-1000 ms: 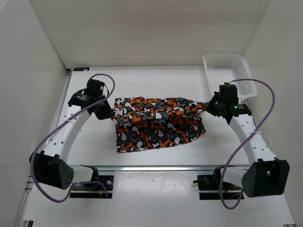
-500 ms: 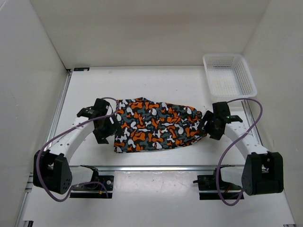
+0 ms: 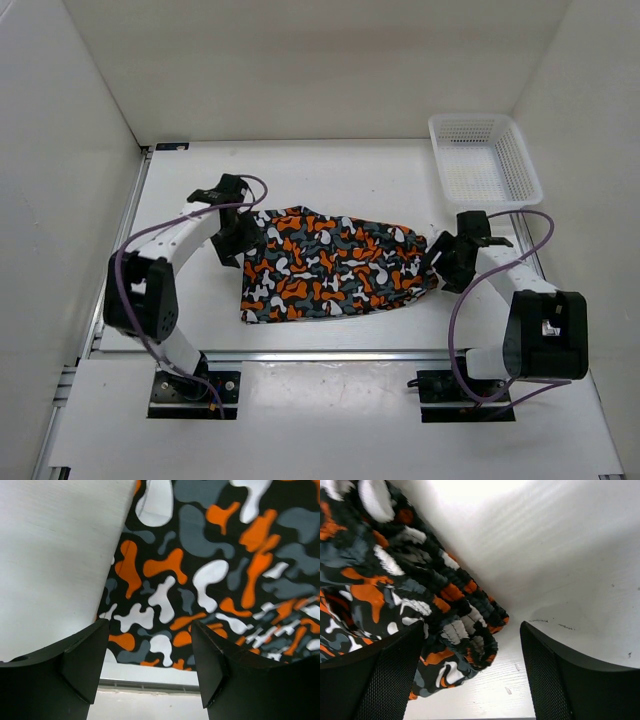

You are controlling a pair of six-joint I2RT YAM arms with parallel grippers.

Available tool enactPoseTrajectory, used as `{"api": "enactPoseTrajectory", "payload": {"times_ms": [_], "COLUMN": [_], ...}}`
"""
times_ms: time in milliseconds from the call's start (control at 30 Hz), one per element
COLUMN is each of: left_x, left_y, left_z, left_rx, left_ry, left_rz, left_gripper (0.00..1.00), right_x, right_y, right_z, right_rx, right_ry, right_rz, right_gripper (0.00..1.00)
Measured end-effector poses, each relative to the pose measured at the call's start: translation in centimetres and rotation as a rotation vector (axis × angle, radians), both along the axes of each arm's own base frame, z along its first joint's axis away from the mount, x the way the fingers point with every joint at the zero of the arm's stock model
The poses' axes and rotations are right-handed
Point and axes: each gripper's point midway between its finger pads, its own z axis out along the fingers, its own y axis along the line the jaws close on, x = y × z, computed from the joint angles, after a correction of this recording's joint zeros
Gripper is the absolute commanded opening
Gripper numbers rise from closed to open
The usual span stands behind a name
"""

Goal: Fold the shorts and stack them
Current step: Fold the shorts

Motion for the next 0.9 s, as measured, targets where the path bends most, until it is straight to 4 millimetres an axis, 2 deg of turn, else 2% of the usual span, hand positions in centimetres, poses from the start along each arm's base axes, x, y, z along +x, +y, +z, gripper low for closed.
{"api": "enactPoseTrajectory", "payload": {"times_ms": [100, 200, 333, 400, 600, 633, 700, 733, 900], "left_x": [0.3, 0.7, 1.3, 1.4, 1.8, 1.9, 2.0, 2.0, 2.4], "left_y": [0.0, 0.1, 0.2, 0.4, 0.9, 1.0, 1.4, 1.5, 2.9], "left_z": [-1.9, -3.0, -3.4, -3.4, -3.2, -3.2, -3.2, -3.2, -3.1], "left_rx": [0.023, 0.039, 0.04, 0.041, 0.04, 0.04, 0.041, 0.042, 0.042], "left_ry": [0.055, 0.083, 0.081, 0.077, 0.071, 0.069, 0.069, 0.069, 0.066], "left_rz": [-0.003, -0.002, 0.002, 0.003, 0.014, 0.015, 0.019, 0.02, 0.047], "left_gripper": [0.75, 0.73, 0.73, 0.72, 0.72, 0.72, 0.72, 0.72, 0.72], "right_x": [-0.8, -1.3, -0.3, 0.3, 0.8, 0.9, 1.0, 1.0, 1.0], "right_y": [0.2, 0.6, 0.9, 1.0, 1.1, 1.2, 1.2, 1.2, 1.1], "right_z": [-0.9, -1.7, -1.8, -1.8, -2.2, -2.2, -2.2, -2.2, -2.2], "right_rx": [0.023, 0.046, 0.077, 0.091, 0.105, 0.106, 0.107, 0.107, 0.105], "right_ry": [0.019, 0.023, -0.003, -0.019, -0.023, -0.025, -0.029, -0.031, -0.03], "right_rz": [-0.005, -0.01, -0.019, -0.027, -0.048, -0.05, -0.052, -0.052, -0.056], "right_gripper": [0.76, 0.71, 0.6, 0.48, 0.27, 0.18, 0.09, 0.0, 0.0]}}
